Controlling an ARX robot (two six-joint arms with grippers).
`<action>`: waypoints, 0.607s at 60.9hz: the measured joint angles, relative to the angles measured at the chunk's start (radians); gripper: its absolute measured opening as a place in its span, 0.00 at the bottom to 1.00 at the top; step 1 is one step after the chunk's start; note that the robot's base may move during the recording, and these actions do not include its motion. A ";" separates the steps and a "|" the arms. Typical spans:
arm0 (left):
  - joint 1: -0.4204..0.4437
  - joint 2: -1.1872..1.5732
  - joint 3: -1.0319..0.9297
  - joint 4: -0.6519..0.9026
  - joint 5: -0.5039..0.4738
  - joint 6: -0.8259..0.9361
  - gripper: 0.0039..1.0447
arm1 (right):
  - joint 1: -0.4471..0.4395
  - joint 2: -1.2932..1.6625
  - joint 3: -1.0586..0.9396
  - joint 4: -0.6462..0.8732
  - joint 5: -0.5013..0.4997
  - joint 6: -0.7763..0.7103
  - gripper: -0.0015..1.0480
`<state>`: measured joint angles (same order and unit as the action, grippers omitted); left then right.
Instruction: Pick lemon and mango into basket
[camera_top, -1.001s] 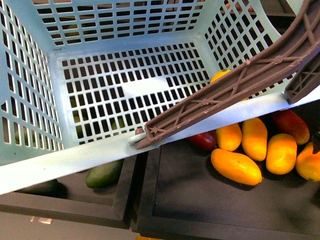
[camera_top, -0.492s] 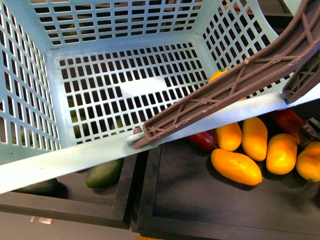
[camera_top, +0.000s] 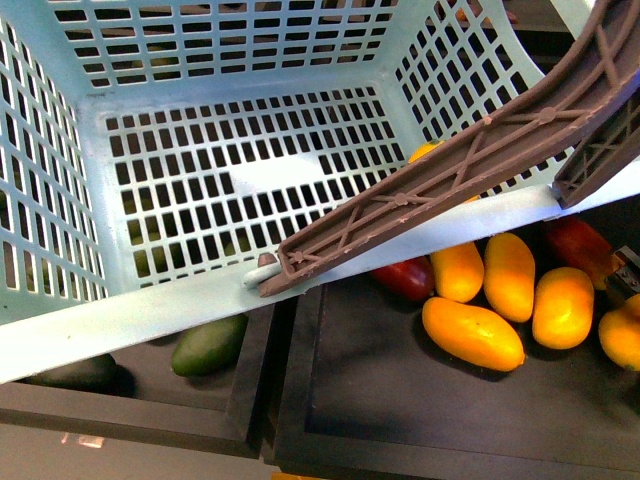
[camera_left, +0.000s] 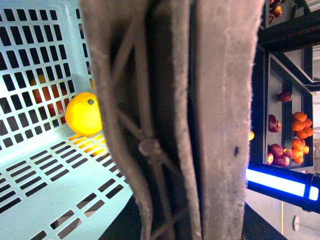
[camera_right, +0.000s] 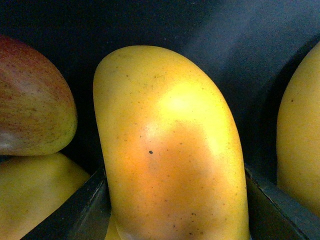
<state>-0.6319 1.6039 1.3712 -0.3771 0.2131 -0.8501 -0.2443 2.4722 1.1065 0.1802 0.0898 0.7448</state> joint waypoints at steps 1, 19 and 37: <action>0.000 0.000 0.000 0.000 0.000 0.000 0.16 | -0.001 -0.001 -0.002 0.003 -0.003 0.000 0.59; 0.000 0.000 0.000 0.000 0.003 0.000 0.16 | -0.068 -0.113 -0.132 0.131 -0.077 -0.138 0.58; 0.000 0.000 0.000 0.000 0.002 0.000 0.16 | -0.185 -0.510 -0.347 0.158 -0.237 -0.344 0.58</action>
<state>-0.6323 1.6039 1.3712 -0.3771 0.2153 -0.8505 -0.4297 1.9625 0.7593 0.3382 -0.1474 0.4007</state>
